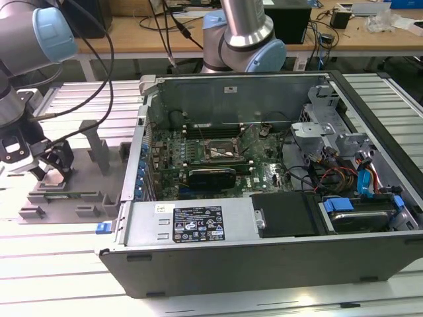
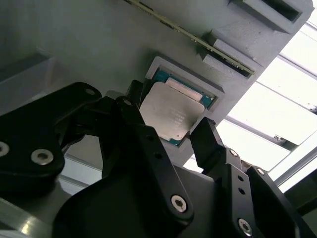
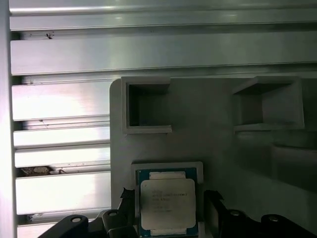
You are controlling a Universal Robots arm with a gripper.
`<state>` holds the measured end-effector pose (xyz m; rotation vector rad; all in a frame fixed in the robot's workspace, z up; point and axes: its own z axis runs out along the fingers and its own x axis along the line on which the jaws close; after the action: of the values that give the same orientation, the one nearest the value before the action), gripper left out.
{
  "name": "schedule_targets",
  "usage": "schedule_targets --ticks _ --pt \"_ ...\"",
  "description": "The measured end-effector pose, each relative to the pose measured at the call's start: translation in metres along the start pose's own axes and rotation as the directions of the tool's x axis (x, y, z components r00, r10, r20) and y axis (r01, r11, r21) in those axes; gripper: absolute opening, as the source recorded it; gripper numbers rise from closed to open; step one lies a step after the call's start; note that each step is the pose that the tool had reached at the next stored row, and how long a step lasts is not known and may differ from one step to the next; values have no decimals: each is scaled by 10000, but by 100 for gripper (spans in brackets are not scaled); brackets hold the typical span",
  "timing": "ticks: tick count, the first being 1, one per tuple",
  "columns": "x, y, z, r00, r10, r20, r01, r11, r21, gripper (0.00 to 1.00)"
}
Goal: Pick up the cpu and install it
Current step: 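Pick up the cpu and move it towards the insertion slot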
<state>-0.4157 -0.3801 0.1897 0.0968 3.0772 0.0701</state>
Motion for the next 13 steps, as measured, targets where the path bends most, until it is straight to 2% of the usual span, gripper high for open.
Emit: schedule_targets --ticks 8,10,13 --pt "0 0 18 10000 0 -3 0 10000 -2 66" --pt "2 0 27 10000 3 -33 -3 10000 3 66" --pt "1 -1 27 10000 2 -35 -2 10000 -2 66"
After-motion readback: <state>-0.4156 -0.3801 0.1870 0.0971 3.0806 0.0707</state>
